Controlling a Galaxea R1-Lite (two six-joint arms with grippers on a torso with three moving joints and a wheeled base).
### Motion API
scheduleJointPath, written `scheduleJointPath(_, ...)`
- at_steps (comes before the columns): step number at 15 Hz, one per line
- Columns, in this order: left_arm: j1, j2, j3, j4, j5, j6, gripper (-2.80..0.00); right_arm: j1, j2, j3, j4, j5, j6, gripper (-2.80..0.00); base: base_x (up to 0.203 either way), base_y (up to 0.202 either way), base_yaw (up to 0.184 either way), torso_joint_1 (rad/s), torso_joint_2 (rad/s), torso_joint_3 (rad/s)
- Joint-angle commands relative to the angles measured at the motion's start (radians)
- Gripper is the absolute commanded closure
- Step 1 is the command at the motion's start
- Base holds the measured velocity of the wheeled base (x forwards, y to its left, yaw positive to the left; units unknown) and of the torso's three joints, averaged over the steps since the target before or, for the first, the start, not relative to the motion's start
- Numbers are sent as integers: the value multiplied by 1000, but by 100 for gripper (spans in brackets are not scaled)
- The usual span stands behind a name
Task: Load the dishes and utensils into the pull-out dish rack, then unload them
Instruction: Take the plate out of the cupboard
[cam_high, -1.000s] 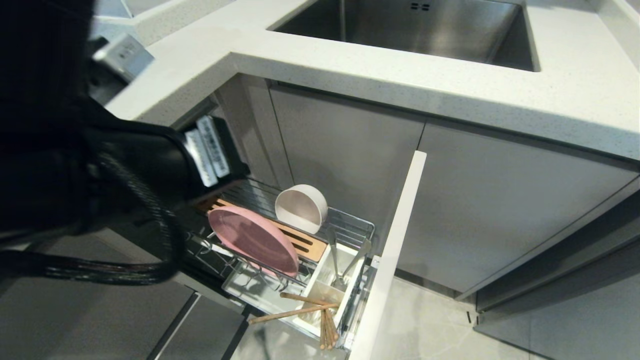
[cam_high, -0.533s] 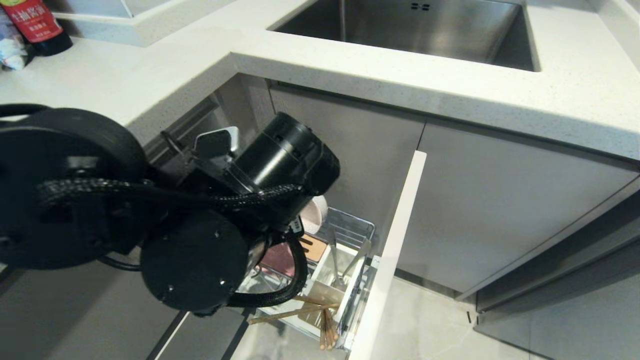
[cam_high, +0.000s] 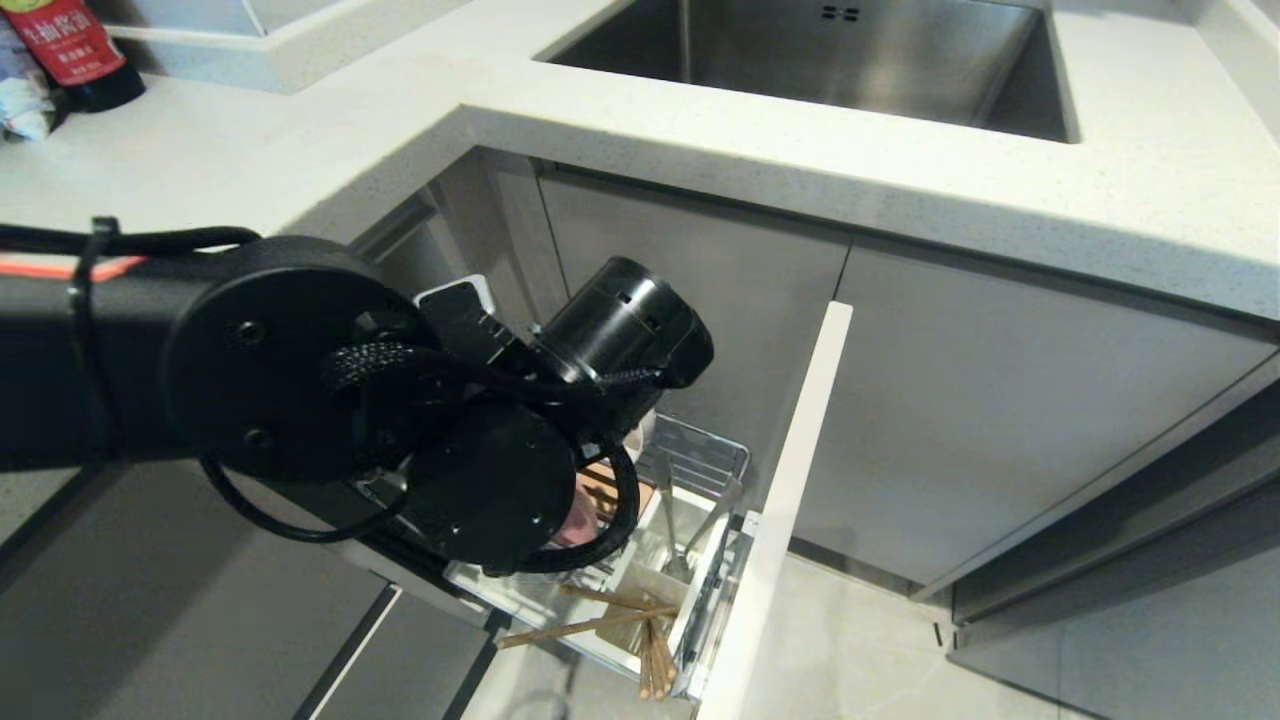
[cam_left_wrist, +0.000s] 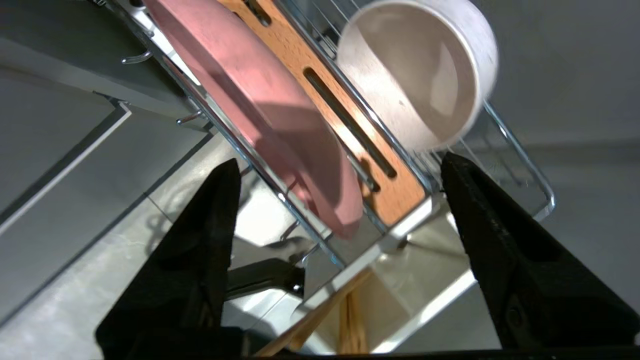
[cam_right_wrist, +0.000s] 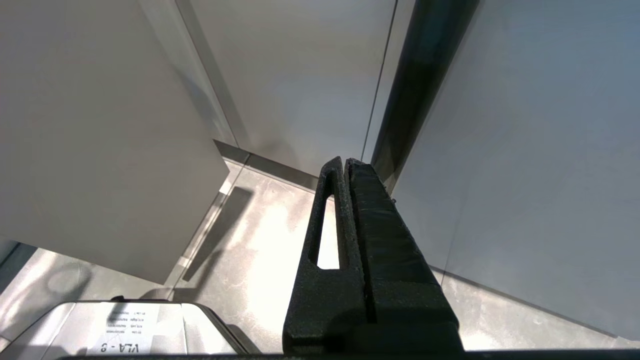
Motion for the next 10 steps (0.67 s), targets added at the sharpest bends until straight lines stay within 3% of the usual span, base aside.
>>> scheduleJointPath(1,23,40,-10,4,12,-31,-280,0,0,0,0,0,0,0,0,0,0,0,0,0)
scheduleJointPath(10,99,144,-24,-23,35,-66,-280,0,0,0,0,0,0,0,0,0,0,0,0,0)
